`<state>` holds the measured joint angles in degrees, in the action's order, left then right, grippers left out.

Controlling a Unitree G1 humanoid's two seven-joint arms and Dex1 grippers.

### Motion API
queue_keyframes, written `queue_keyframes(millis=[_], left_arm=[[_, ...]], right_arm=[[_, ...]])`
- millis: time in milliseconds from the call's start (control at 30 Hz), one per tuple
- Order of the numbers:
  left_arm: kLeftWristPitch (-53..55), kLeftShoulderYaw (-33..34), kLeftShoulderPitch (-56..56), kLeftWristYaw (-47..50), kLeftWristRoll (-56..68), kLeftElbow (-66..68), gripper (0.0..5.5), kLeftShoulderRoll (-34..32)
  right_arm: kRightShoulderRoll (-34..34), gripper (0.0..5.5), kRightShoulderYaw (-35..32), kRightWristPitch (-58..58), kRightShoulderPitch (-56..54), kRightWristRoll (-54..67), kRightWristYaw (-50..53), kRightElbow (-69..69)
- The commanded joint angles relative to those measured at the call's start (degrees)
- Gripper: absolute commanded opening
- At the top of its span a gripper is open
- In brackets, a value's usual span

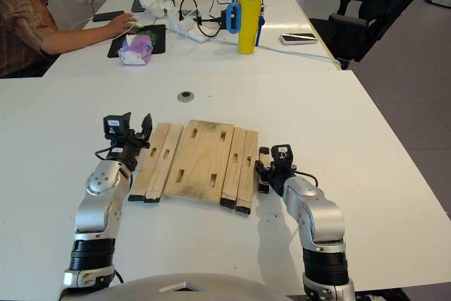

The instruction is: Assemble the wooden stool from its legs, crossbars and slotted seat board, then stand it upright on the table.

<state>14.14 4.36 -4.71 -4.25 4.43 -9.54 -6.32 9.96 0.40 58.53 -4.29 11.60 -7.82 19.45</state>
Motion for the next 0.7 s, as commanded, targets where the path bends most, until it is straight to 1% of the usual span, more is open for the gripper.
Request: queue_keyframes(millis=[33,100,200,400,667,700], left_arm=[[0.32,-0.4,-0.67,0.11,0.08,0.69,2.7,0.48],[0.31,-0.45,-1.06,0.0,0.06,0.94,2.7,0.57],[0.3,-0.43,-1.44,-0.09,0.11,1.07,2.7,0.56],[-0.14,-0.43,-1.06,0.41,-0.02,1.28,2.7,1.11],[-0.68,-0.27,-1.57,0.63,-0.22,1.89,2.7,1.32],[-0.72,-0.23,-1.67,0.66,-0.22,1.97,2.68,1.29]], right_arm=[[1.3,3.01,2.73,-0.68,-2.82,-0.94,-1.59,-4.12],[1.81,3.01,3.06,0.09,-3.08,-1.42,-1.27,-5.02],[1.16,3.01,1.71,2.85,-2.51,-1.4,-0.17,-4.04],[1.13,3.01,2.81,5.86,-0.55,-2.34,0.89,-1.72],[1.53,3.01,2.58,9.69,1.09,-2.11,1.13,1.42],[1.59,2.81,2.78,9.59,1.2,-2.25,1.11,1.21]])
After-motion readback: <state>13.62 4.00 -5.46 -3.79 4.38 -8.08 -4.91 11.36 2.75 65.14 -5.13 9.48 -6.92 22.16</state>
